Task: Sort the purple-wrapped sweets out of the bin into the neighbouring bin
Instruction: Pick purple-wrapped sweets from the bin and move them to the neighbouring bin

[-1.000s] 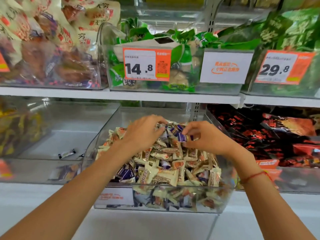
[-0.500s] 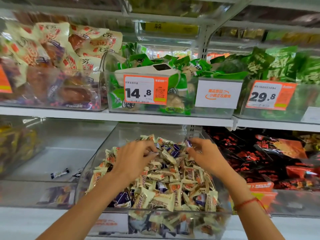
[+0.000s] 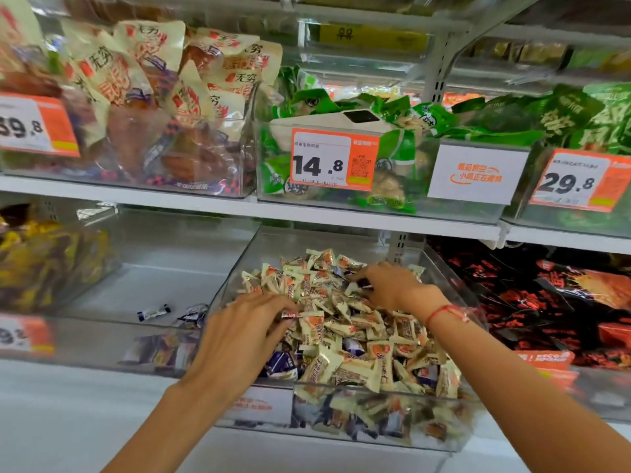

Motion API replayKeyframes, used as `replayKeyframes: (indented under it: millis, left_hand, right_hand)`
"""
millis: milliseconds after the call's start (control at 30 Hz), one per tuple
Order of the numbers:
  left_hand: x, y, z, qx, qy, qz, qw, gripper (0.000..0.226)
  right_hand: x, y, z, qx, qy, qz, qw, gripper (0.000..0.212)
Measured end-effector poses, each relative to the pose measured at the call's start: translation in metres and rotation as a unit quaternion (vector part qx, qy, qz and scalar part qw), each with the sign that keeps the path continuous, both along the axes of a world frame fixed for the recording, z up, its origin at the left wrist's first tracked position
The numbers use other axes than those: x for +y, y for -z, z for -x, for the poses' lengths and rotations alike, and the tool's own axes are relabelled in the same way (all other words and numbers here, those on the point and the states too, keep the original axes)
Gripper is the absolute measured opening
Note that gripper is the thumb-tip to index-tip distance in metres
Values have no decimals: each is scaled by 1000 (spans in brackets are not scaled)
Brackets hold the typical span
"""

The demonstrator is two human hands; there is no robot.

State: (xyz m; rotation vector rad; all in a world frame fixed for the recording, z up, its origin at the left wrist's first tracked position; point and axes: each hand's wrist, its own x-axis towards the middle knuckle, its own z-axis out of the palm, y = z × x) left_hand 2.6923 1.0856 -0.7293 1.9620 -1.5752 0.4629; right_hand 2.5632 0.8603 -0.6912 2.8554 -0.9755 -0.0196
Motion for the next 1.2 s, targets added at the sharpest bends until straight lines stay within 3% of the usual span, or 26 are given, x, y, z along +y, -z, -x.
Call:
replayKeyframes:
  millis: [100, 167, 300, 400, 500, 567, 700, 800, 900, 1033, 1133, 1200]
  left_hand:
    - [0, -4, 2, 5, -13, -11, 1000, 29]
    - [0, -6, 2, 8, -18, -12, 1000, 31]
    - [8, -21, 3, 61, -29, 19, 998, 31]
    - [21, -39, -7, 123, -49, 91, 987, 29]
    - [37, -47, -36, 159, -82, 210, 961, 25]
    - [47, -42, -60, 138, -130, 238, 953, 23]
    - [54, -10, -96, 79, -227, 123, 963, 25]
    - [47, 6, -98, 118, -228, 29, 966, 29]
    - [40, 10, -96, 163, -196, -1, 967, 36]
    - [32, -9, -80, 191, -176, 98, 961, 29]
    - [20, -33, -42, 163, -120, 175, 963, 25]
    - [10, -43, -13, 143, -24, 146, 979, 25]
  right_hand:
    - [6, -3, 4, -34, -19, 41, 998, 45]
    - [13, -1, 13, -104, -24, 38, 994, 40]
    - [48, 4, 25, -345, -69, -75, 933, 31]
    - [93, -6, 16, -399, -133, -161, 893, 29]
    - [128, -19, -19, -389, -209, -180, 879, 30]
    - [140, -24, -54, -368, -235, -154, 886, 31]
    - [143, -16, -121, -246, -243, -84, 935, 36]
    - [137, -14, -140, -146, -209, -78, 964, 41]
    - [135, -16, -120, -181, -228, -119, 949, 36]
    - [130, -18, -42, -253, -243, -77, 933, 29]
    - [102, -14, 21, -221, -177, -48, 958, 32]
    - [80, -8, 48, -158, -135, -56, 977, 43]
